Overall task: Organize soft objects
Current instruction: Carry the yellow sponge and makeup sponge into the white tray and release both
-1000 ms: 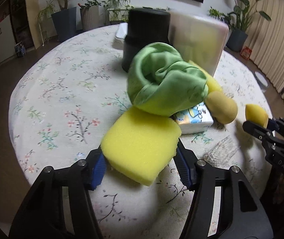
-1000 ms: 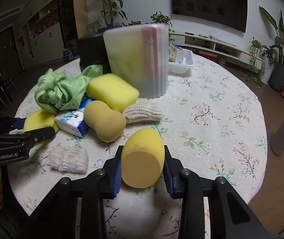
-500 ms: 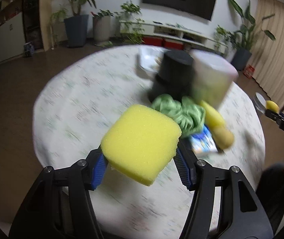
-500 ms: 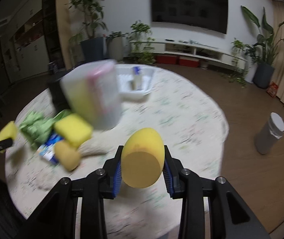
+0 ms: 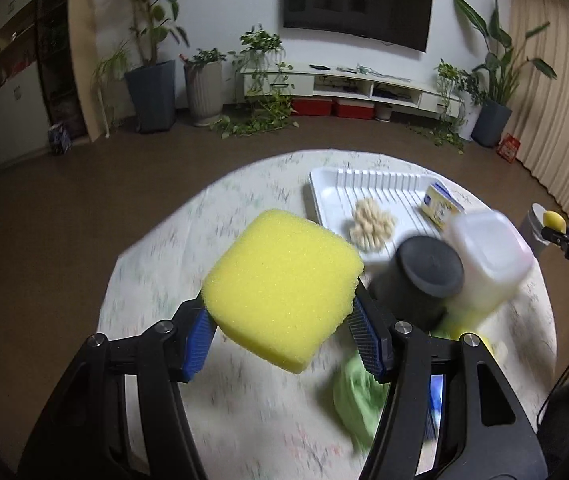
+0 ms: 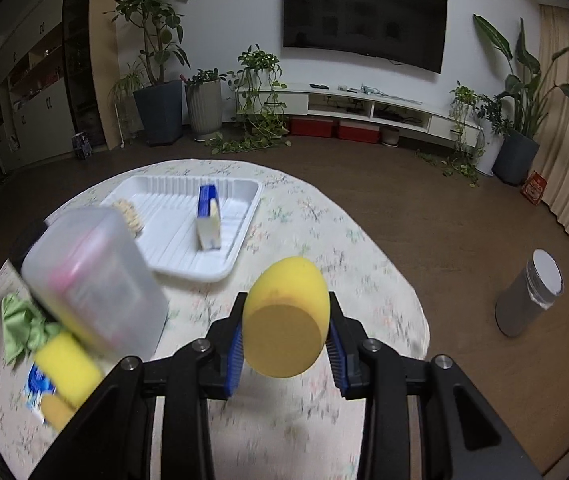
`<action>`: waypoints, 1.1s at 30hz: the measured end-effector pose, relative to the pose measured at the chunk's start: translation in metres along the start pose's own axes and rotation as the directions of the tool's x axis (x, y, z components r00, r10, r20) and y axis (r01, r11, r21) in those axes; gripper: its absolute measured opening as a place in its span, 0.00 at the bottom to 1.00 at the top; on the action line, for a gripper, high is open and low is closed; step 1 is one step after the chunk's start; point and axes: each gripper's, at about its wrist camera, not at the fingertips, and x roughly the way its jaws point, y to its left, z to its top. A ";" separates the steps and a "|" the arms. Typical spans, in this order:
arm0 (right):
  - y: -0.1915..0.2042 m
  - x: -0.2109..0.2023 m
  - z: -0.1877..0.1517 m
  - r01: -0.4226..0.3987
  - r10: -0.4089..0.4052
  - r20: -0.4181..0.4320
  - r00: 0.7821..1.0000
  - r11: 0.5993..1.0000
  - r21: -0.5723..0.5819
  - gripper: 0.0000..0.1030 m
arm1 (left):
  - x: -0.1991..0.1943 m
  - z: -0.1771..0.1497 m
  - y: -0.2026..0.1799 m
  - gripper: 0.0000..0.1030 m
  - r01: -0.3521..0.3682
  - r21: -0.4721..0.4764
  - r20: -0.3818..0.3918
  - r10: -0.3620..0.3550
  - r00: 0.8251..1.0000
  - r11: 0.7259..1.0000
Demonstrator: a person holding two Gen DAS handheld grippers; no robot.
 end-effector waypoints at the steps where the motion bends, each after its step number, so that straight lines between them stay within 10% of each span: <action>1: 0.001 0.006 0.008 0.003 -0.003 0.001 1.000 1.000 -0.012 0.37 | 0.007 0.010 0.000 0.56 0.008 0.006 -0.003 -0.008 1.000 1.000; 15: 0.058 0.097 0.093 -0.106 0.098 -0.050 0.994 0.973 -0.204 0.37 | 0.137 0.092 -0.046 0.56 0.131 0.171 -0.104 -0.114 0.988 0.977; 33: 0.121 0.195 0.127 -0.349 0.264 -0.264 0.928 0.865 -0.361 0.37 | 0.222 0.074 -0.080 0.57 0.230 0.273 -0.260 -0.159 0.953 0.934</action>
